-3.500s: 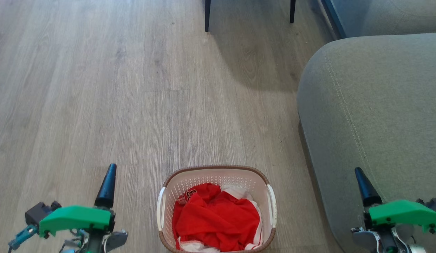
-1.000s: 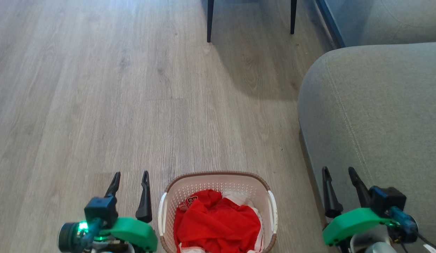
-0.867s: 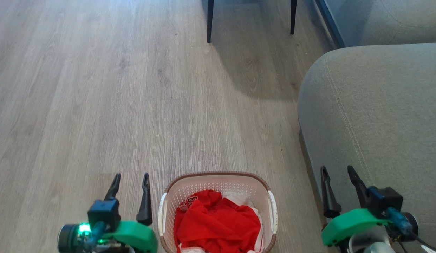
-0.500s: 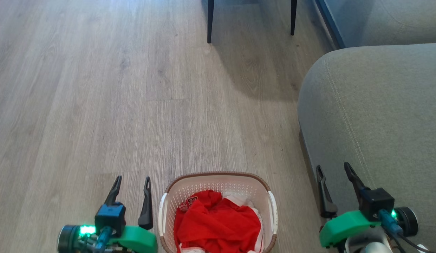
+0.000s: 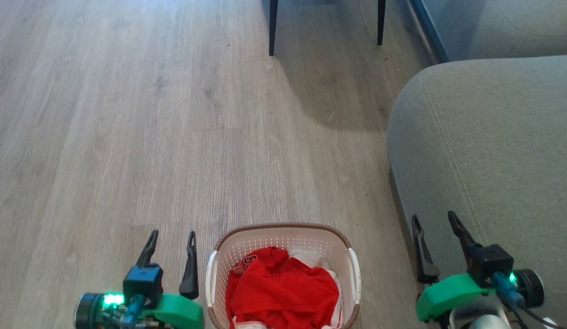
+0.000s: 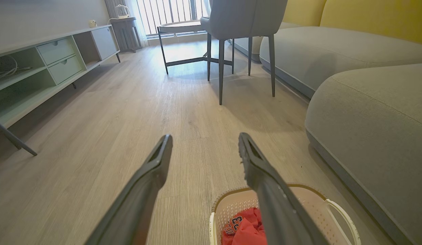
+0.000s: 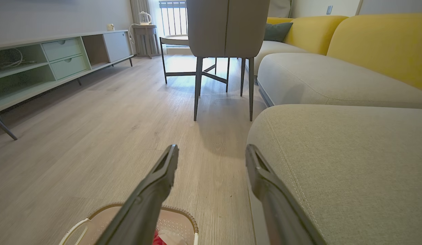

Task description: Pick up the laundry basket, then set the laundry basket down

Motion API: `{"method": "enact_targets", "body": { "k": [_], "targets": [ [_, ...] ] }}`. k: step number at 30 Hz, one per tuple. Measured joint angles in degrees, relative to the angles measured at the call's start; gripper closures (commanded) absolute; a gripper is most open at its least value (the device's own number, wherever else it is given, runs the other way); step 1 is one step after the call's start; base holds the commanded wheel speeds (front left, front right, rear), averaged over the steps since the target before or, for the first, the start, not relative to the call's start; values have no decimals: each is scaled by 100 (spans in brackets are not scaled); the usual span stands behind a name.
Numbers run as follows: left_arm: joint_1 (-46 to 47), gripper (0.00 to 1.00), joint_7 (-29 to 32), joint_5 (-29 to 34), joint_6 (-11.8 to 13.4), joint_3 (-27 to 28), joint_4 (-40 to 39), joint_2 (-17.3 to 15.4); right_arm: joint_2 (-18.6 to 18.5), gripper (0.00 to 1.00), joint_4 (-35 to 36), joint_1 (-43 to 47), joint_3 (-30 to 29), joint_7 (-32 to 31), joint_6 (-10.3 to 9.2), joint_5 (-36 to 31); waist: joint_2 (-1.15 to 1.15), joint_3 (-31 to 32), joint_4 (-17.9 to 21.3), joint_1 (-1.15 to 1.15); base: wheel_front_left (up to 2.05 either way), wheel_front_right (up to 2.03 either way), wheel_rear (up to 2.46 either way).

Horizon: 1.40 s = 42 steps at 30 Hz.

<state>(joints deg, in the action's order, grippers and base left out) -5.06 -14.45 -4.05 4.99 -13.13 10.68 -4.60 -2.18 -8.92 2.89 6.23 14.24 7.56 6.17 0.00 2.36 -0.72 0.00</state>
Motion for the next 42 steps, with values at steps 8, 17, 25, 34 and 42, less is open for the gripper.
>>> {"method": "enact_targets", "body": {
  "k": [8,17,25,34,42],
  "targets": [
    [0,0,0,18,-46,55,10,19,-1,0,0,0,-14,-1,0,1,0,-12,-10,0,0,0,0],
    [1,0,0,55,-104,59,140,53,-1,0,-82,-1,-15,-1,0,2,0,-121,-23,0,0,0,0],
    [53,0,0,58,-204,63,346,91,-1,0,-245,-35,-7,-1,0,23,0,-409,-13,0,0,0,0],
    [966,0,0,49,-275,73,716,133,-11,0,-668,-1026,85,-1,0,37,0,-1283,-6,1,0,0,0],
    [1936,0,0,-62,-349,75,1269,185,-34,0,-1132,-1918,149,0,0,-7,0,-2326,-47,1,0,0,0]
  ]
}}
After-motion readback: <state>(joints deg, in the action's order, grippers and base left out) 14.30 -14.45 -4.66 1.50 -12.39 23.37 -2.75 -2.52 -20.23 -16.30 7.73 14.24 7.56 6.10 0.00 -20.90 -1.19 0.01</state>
